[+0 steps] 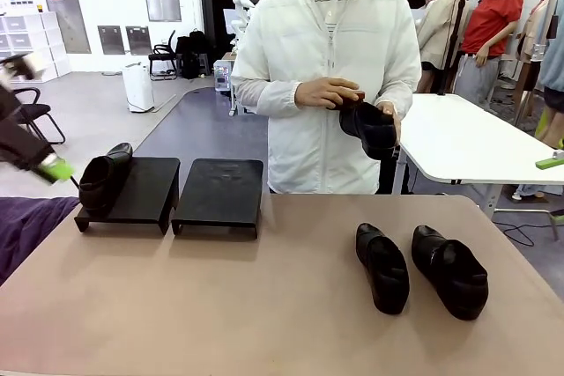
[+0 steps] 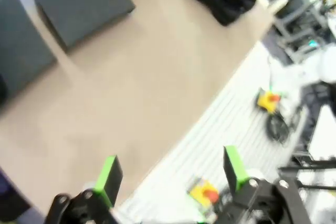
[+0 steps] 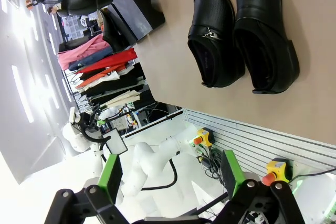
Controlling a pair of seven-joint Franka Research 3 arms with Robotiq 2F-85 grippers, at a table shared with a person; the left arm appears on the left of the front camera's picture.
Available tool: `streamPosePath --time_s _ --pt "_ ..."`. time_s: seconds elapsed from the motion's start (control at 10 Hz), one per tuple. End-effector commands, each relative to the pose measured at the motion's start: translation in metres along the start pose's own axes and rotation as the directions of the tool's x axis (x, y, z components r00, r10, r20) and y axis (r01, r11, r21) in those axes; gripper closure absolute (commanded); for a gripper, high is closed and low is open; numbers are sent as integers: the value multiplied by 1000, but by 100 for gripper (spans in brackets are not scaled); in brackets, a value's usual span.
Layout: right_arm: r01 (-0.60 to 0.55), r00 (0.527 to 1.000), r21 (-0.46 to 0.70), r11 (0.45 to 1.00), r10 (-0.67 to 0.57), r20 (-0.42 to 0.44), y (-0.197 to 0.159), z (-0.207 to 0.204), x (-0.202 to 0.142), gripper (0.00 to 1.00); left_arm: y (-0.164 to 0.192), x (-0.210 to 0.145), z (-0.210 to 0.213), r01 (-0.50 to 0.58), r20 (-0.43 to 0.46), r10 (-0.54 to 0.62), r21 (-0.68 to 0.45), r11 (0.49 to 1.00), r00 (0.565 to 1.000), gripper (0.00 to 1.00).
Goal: Organize the shoes by placing them on the stand.
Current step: Place the Shoe from the middle of the table onto the Shoes Stand.
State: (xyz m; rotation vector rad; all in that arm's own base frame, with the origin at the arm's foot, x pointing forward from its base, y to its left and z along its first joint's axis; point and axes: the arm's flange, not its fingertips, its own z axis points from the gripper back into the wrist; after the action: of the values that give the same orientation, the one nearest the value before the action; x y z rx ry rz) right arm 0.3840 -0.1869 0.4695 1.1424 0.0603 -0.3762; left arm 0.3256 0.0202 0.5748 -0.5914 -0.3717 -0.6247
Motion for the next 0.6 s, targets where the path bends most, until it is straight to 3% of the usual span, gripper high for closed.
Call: streamPosePath --time_s 0.0,0.2,0.3,0.4,0.5 --pt "-12 1000 -10 1000 12 -4 2 3 -1 0 3 -16 -9 -36 -48 36 -1 999 998 0" --pt "-12 1000 -10 1000 12 -4 2 3 -1 0 1 -47 -39 -133 -57 134 22 991 989 0" --pt "-12 1000 -10 1000 12 -4 2 3 -1 0 6 -49 -56 -110 -55 110 5 994 992 0" --pt "-12 1000 -10 1000 12 -4 2 3 -1 0 8 -39 -20 -101 -83 100 0 995 991 0" --pt "-12 1000 -10 1000 12 -4 2 3 -1 0 8 -39 -20 -101 -83 100 0 995 991 0"
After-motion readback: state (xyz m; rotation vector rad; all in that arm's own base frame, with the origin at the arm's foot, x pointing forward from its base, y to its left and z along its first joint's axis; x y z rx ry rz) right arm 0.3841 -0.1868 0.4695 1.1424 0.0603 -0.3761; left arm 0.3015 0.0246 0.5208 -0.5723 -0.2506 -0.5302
